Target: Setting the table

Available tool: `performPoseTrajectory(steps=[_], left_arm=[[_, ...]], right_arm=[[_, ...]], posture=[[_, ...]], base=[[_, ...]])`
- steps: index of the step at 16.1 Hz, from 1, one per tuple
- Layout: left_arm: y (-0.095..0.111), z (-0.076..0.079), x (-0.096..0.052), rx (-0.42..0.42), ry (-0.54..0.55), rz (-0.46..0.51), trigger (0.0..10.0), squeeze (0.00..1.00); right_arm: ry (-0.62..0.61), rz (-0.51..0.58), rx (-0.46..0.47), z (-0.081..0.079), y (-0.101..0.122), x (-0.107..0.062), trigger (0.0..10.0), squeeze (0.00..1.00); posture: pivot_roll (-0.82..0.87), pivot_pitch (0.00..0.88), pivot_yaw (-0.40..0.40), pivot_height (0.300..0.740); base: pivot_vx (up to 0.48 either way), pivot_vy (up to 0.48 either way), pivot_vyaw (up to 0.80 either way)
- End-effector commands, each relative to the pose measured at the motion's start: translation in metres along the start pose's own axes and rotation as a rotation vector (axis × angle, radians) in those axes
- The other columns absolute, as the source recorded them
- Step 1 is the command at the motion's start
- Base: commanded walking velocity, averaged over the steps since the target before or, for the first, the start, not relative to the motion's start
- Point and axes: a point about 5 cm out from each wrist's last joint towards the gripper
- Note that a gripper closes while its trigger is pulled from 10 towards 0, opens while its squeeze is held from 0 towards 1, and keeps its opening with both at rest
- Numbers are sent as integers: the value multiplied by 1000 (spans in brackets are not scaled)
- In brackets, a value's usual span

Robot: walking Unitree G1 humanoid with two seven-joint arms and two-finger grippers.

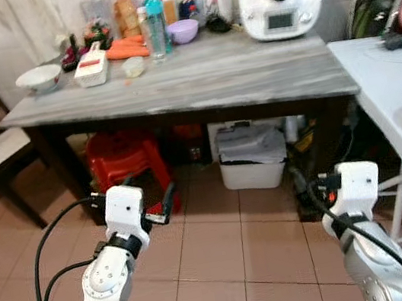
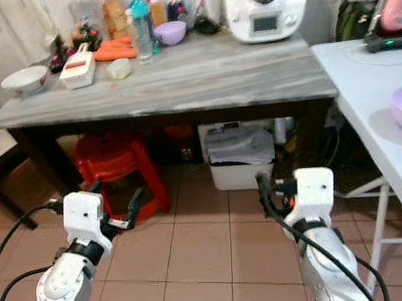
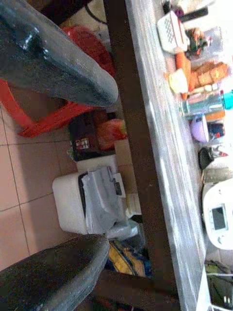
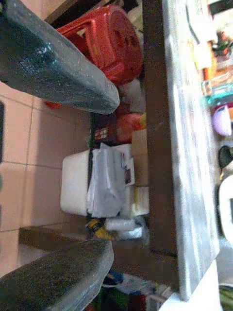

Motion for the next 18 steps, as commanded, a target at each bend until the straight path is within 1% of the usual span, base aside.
performPoseTrajectory(steps=[1, 5, 9, 16, 18], left_arm=[[2, -2, 1, 2, 9, 4, 10000, 0], [5, -1, 3, -4, 3, 14, 10000, 0], [6, 2, 5, -18, -5, 16, 10000, 0], [6, 4, 4, -30, -11, 11, 10000, 0], [9, 7, 5, -39, -19, 18, 10000, 0]], right_arm=[[10, 2, -4, -1, 1, 2, 10000, 0], [8, 9, -4, -2, 3, 3, 10000, 0], [7, 16, 6, -4, 6, 1, 10000, 0], [9, 16, 9, -2, 8, -5, 10000, 0], [-38, 31, -16, 3, 12, -5, 10000, 0]], posture=[[-4, 0, 13, 740], [-12, 0, 17, 740], [-19, 0, 16, 740], [-26, 0, 7, 740], [-30, 0, 6, 740]], base=[[0, 0, 0], [0, 0, 0], [0, -480, 0], [0, -480, 0], [0, -480, 0]])
Point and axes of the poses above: a point about 5 cm out from each wrist's last joint towards the gripper, its own x axis pointing out of the wrist towards the gripper, its own y axis along the axis of the wrist's last joint, z = x × y, and after that the axes turned 2 degrees about x, right-handed
